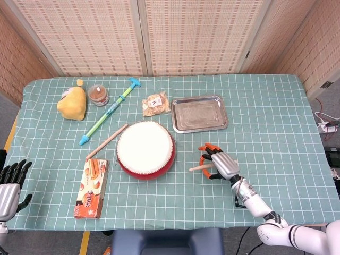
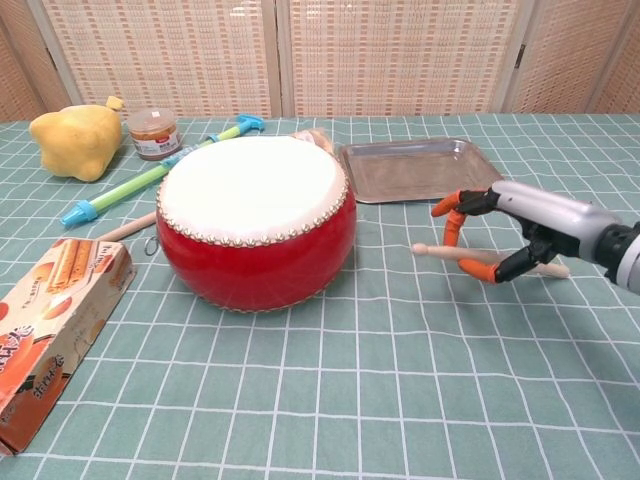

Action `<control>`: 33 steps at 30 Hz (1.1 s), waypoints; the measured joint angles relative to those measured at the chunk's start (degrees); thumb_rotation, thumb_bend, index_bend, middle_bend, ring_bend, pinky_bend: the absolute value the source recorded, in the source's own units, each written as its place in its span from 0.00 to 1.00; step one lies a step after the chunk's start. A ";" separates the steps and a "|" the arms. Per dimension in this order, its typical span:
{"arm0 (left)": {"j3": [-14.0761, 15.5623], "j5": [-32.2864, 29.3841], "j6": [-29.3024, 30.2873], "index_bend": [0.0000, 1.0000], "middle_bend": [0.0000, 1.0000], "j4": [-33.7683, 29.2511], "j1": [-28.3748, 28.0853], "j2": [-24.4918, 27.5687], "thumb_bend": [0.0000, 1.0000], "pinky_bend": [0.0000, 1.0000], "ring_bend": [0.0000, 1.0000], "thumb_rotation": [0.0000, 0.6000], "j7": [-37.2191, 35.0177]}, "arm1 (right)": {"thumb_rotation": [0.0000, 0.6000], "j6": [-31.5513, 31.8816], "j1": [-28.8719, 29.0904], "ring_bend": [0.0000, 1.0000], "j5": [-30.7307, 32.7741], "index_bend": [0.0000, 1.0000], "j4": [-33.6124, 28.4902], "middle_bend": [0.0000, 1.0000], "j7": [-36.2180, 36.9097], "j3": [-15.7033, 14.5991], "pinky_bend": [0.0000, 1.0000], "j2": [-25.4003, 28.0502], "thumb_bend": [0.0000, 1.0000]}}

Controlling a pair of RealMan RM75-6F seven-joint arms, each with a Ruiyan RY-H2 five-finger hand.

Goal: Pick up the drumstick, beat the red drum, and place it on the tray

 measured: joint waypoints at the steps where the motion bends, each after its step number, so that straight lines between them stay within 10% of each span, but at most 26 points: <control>1: -0.01 0.07 0.11 0.00 0.00 -0.12 0.02 0.07 0.24 0.00 0.00 1.00 0.07 | 1.00 0.86 -0.19 0.07 -0.78 0.59 -0.43 0.17 4.30 0.07 0.12 0.65 0.48; 19: 0.17 0.51 0.12 0.00 0.00 -1.88 0.03 1.13 0.24 0.00 0.00 1.00 1.28 | 1.00 12.64 0.60 0.12 -11.85 0.55 12.33 0.19 77.69 -2.42 0.16 1.04 0.48; 33: 0.25 0.48 -0.14 0.00 0.00 -1.07 0.00 0.69 0.24 0.00 0.00 1.00 0.61 | 1.00 13.29 3.64 0.19 -13.47 0.44 28.70 0.23 99.30 -6.00 0.23 -7.65 0.53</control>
